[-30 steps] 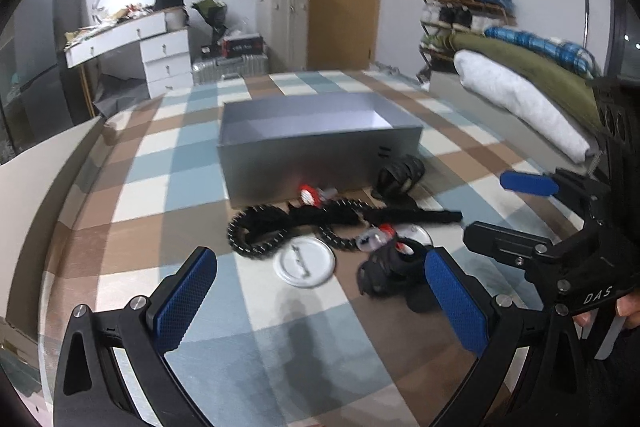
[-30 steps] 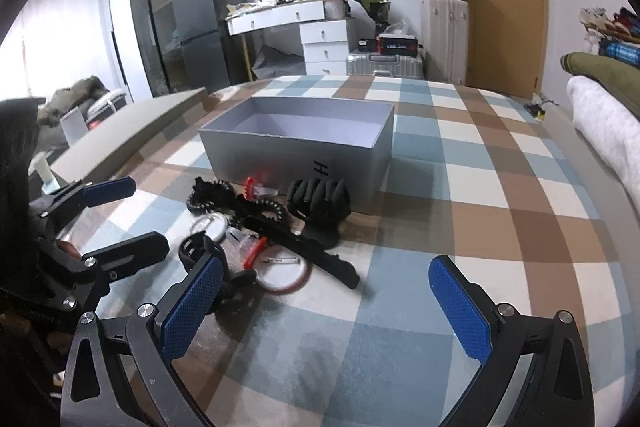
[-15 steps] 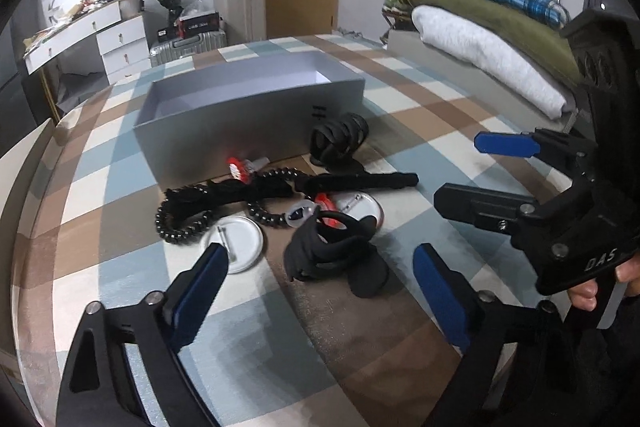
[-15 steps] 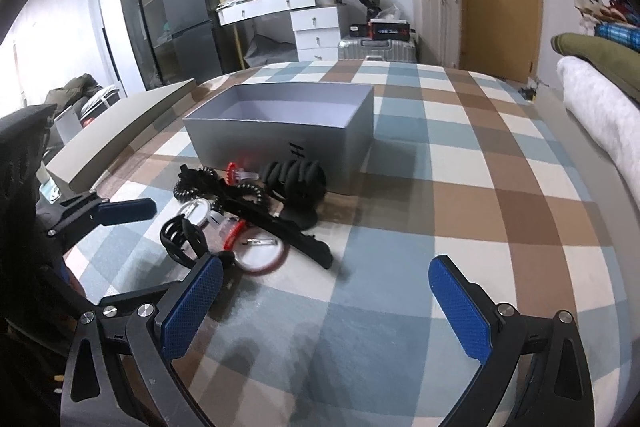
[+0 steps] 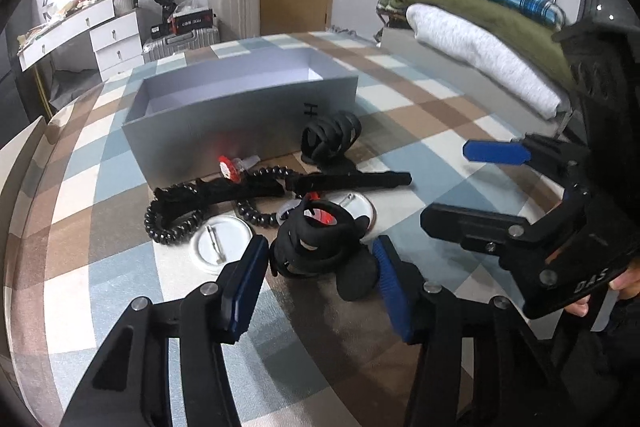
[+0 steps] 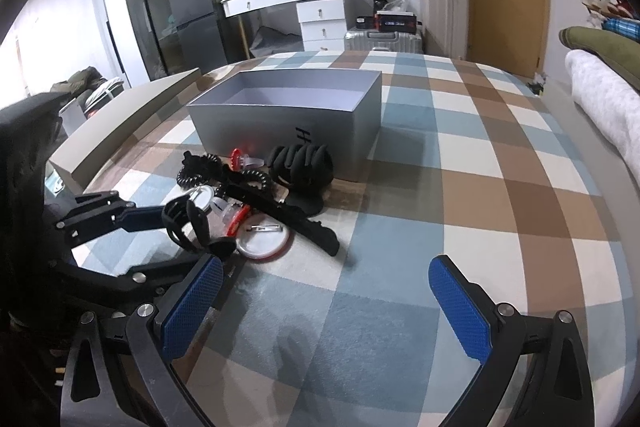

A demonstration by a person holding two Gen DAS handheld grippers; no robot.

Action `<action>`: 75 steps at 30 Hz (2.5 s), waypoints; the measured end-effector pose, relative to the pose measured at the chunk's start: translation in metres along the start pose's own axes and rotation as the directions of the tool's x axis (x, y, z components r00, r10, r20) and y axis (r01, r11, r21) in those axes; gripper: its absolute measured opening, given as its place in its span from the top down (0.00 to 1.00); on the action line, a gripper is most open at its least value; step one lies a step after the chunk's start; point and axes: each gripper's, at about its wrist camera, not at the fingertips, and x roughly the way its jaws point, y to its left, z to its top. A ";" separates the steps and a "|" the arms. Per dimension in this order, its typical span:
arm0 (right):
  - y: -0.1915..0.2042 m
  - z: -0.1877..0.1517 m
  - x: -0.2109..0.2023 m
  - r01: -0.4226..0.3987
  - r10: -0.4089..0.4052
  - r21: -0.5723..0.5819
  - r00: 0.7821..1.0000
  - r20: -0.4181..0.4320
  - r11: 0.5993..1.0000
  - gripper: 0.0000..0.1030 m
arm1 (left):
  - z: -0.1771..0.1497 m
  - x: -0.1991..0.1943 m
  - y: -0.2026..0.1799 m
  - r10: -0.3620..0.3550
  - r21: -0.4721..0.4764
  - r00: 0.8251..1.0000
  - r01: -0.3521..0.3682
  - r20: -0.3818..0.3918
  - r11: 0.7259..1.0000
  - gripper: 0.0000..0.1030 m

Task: Organize jewelry
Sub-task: 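Lower the right gripper onto the black hand-shaped stand and close it, then lift the black stand with the right gripper and carry it into the grey box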

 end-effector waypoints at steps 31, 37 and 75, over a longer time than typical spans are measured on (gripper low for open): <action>0.009 0.045 0.057 -0.064 0.074 0.119 0.994 -0.085 0.991 0.36 | 0.003 -0.026 0.056 0.105 -0.188 0.981 -0.074 0.160 0.979 0.53; 0.005 0.049 0.059 -0.059 0.069 0.142 0.995 -0.073 0.988 0.55 | 0.003 -0.027 0.059 0.110 -0.197 0.980 -0.076 0.165 0.977 0.53; -0.013 0.103 0.028 -0.259 0.232 0.205 0.962 0.147 0.944 0.55 | 0.066 -0.015 0.079 0.142 -0.211 0.954 -0.086 0.263 0.974 0.53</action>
